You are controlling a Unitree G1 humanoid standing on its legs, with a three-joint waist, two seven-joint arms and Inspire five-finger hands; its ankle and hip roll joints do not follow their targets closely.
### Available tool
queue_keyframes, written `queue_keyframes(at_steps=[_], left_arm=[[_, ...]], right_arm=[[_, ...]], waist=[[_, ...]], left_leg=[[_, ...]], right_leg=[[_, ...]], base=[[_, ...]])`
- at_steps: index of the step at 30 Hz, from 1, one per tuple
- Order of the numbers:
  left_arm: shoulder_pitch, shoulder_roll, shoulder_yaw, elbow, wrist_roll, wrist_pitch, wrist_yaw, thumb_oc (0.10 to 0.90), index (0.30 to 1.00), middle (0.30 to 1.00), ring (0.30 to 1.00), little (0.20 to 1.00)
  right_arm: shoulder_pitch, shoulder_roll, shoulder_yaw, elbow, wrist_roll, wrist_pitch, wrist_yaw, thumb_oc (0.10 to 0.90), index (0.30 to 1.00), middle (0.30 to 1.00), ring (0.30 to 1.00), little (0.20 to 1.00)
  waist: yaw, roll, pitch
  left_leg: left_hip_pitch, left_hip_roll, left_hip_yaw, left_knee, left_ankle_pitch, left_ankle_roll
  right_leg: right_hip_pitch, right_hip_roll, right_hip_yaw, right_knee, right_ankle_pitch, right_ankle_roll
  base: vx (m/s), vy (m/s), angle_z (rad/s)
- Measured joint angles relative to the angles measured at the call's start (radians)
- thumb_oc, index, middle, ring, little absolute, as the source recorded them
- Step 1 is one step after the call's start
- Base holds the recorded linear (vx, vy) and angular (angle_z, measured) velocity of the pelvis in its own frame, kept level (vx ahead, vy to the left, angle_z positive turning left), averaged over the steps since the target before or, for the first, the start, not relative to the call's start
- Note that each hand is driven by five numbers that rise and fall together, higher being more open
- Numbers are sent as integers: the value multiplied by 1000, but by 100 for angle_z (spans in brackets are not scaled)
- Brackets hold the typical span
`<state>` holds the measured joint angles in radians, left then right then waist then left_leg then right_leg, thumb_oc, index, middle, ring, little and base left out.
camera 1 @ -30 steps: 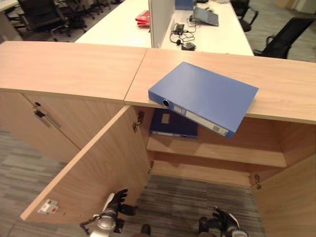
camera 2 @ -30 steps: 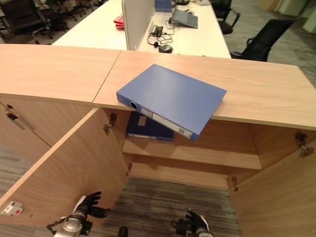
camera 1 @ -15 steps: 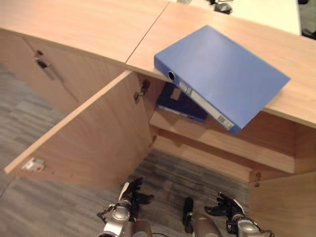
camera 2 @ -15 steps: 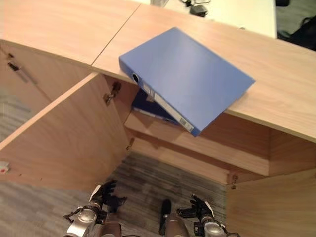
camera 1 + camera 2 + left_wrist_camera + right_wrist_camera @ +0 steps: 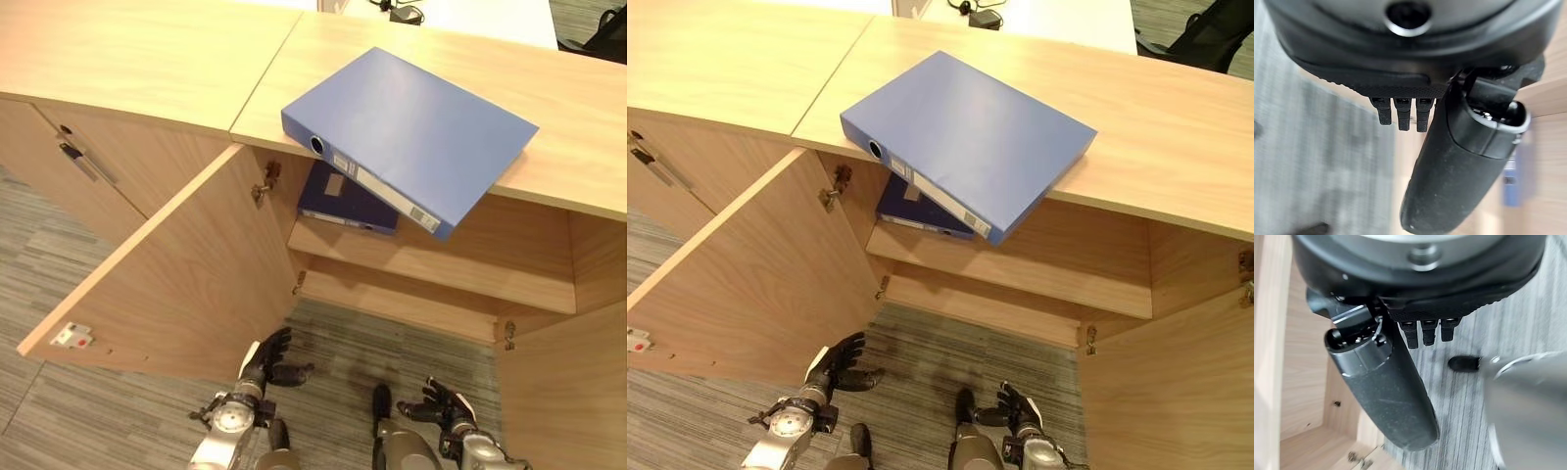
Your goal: Put the empty folder in the office cabinet
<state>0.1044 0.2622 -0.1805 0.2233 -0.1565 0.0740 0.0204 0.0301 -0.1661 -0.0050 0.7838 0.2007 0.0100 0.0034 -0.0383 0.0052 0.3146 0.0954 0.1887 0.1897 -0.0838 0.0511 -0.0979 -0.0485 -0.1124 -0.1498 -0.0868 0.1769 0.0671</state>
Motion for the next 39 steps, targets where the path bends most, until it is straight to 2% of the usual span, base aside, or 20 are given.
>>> queue_keyframes(at_steps=[3, 5, 8, 10, 13, 15, 20, 23, 25, 29, 31, 34, 39], left_arm=[[5, -9, 37, -151, -44, 10, -1, 800, 900, 900, 900, 900], [1, -9, 50, -189, -65, -7, 8, 800, 900, 900, 900, 900], [11, -13, 136, -351, -65, 11, 32, 800, 900, 900, 900, 900], [-21, -7, 218, -428, -8, -16, 76, 800, 900, 900, 900, 900], [-119, 4, 336, -438, 138, -46, 169, 800, 900, 900, 900, 900], [-182, 18, 373, -431, 217, -47, 227, 800, 900, 900, 900, 900], [-293, 127, 302, -341, 371, -71, 354, 800, 900, 900, 900, 900], [-321, 187, 257, -292, 415, -72, 375, 800, 900, 900, 900, 900], [-368, 271, 199, -229, 483, -72, 410, 800, 900, 900, 900, 900], [-420, 341, 127, -216, 525, -73, 449, 800, 900, 900, 900, 900], [-441, 350, 99, -217, 537, -80, 449, 800, 900, 900, 900, 900], [-482, 397, -3, -222, 558, -81, 440, 800, 900, 900, 900, 900], [-494, 411, -43, -267, 559, -91, 404, 800, 900, 900, 900, 900]], right_arm=[[0, 0, 0, -9, -1, -1, 0, 800, 900, 900, 900, 900], [5, -2, -1, -17, -1, -1, 0, 800, 900, 900, 900, 900], [33, 2, -2, -67, -2, -2, -2, 800, 900, 900, 900, 900], [45, 2, -2, -67, -4, -1, -3, 800, 900, 900, 900, 900], [50, 2, -4, -65, -5, 1, -12, 800, 900, 900, 900, 900], [49, 2, 3, -63, -5, 2, -21, 800, 900, 900, 900, 900], [10, 8, 35, -28, -5, 8, -45, 800, 900, 900, 900, 900], [-3, 11, 42, -21, -5, 16, -54, 800, 900, 900, 900, 900], [-4, 13, 73, -21, -4, 18, -60, 800, 900, 900, 900, 900], [-2, 14, 79, -20, -2, 19, -62, 800, 900, 900, 900, 900], [0, 14, 80, -19, -2, 19, -68, 800, 900, 900, 900, 900], [-7, 14, 82, 15, -1, 19, -70, 800, 900, 900, 900, 900], [-2, 14, 93, 15, -1, 18, -70, 800, 900, 900, 900, 900]], waist=[[17, 7, -7], [15, 13, -12], [15, 13, -19], [18, 6, -24], [17, -5, -30], [17, -17, -36], [16, -54, -59], [15, -56, -59], [14, -57, -59], [17, -57, -59], [15, -57, -59], [16, -58, -59], [14, -59, -58]], left_leg=[[6, 3, -2, -2, 1, -1], [6, 3, -2, -3, 1, -2], [8, 8, -2, -2, 3, -4], [13, 16, -4, 0, 6, -12], [14, 20, -16, 1, 8, -15], [14, 22, -22, 1, 11, -20], [15, 21, -27, 1, 15, -25], [19, 21, -27, 1, 15, -26], [29, 24, -27, 1, 14, -27], [29, 24, -27, 1, 15, -27], [30, 23, -26, 1, 15, -28], [30, 24, -27, 1, 16, -29], [31, 24, -26, 1, 16, -30]], right_leg=[[4, 2, 0, -1, 1, -5], [4, 3, 0, 0, 1, -6], [6, 10, 1, 0, 4, -8], [13, 17, -1, -1, 6, -8], [21, 20, -11, -2, 2, -12], [23, 22, -16, -2, 2, -12], [26, 24, -21, -7, 5, -13], [31, 24, -20, -7, 5, -13], [40, 27, -21, -7, 4, -14], [41, 27, -21, -8, 4, -14], [42, 26, -21, -8, 4, -14], [43, 27, -22, -8, 5, -14], [43, 27, -21, -8, 4, -14]], base=[[-4, -12, 0], [7, -23, -1], [29, -40, -3], [30, -26, 4], [33, -27, 8], [21, -30, 8], [6, -12, 3], [0, 0, 0], [0, 0, 0], [0, 0, 0], [0, 0, 0], [0, 0, 0], [0, 0, 0]])
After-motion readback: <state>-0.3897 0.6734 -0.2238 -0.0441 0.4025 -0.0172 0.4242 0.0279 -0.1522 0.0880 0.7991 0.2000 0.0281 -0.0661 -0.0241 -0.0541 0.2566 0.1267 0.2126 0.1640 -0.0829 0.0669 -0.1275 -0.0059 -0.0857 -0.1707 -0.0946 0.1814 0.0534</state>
